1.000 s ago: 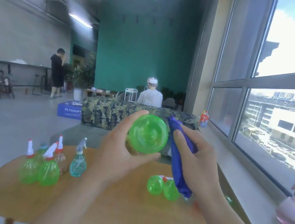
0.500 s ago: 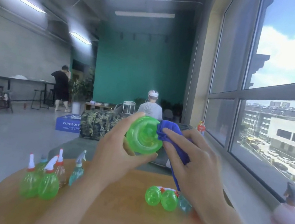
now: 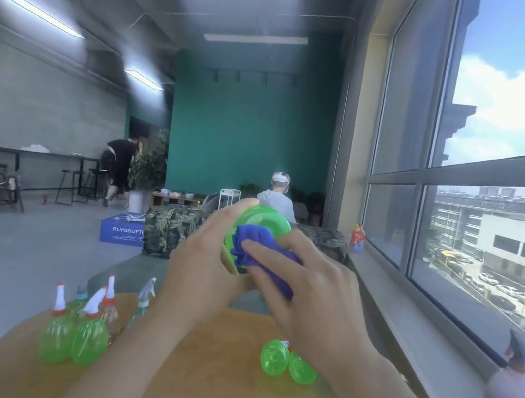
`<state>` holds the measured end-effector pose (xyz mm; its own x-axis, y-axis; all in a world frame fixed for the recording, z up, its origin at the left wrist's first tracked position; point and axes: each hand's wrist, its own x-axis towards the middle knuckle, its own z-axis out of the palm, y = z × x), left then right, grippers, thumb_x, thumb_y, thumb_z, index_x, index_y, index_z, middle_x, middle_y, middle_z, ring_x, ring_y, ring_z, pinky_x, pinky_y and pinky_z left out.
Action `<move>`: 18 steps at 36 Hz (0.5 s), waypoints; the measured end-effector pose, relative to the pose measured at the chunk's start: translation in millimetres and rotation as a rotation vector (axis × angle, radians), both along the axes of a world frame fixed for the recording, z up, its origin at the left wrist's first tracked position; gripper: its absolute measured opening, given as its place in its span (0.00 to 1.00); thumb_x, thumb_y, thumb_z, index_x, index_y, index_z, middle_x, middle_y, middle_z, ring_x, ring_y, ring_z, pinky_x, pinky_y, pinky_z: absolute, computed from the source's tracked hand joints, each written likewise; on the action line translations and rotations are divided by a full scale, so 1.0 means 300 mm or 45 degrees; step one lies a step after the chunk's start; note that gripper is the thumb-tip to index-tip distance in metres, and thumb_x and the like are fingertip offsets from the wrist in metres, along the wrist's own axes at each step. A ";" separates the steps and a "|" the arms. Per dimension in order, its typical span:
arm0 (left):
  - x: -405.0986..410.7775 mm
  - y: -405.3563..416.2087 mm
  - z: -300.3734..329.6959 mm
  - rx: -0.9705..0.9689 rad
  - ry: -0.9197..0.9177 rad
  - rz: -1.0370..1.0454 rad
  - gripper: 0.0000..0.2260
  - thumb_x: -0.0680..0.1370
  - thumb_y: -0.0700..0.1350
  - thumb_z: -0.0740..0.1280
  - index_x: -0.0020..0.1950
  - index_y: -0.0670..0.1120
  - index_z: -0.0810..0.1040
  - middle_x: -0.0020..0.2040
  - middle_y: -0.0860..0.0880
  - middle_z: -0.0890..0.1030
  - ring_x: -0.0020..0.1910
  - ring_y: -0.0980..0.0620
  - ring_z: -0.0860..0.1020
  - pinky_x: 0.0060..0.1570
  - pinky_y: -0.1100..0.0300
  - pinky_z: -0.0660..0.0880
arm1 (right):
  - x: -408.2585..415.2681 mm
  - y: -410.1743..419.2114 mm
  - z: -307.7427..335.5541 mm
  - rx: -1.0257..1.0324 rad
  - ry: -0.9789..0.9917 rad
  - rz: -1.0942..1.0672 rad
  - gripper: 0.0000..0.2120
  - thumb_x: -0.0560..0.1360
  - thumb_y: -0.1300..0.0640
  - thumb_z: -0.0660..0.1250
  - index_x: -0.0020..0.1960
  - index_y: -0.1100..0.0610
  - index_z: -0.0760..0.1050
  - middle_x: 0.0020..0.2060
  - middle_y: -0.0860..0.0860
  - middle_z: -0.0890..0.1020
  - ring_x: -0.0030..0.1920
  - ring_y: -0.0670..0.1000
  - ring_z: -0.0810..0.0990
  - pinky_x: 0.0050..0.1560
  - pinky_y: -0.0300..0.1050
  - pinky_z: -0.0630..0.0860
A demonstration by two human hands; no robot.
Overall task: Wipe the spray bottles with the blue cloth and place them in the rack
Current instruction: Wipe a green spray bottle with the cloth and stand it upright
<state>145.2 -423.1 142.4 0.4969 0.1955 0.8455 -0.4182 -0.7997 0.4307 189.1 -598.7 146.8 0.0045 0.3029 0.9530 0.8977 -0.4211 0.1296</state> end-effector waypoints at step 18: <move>-0.021 0.011 -0.005 0.061 -0.025 0.009 0.40 0.67 0.66 0.82 0.77 0.69 0.70 0.69 0.69 0.76 0.47 0.60 0.81 0.50 0.48 0.83 | 0.014 -0.023 0.075 0.114 0.031 -0.092 0.11 0.81 0.46 0.67 0.60 0.43 0.85 0.46 0.45 0.79 0.34 0.49 0.76 0.29 0.45 0.73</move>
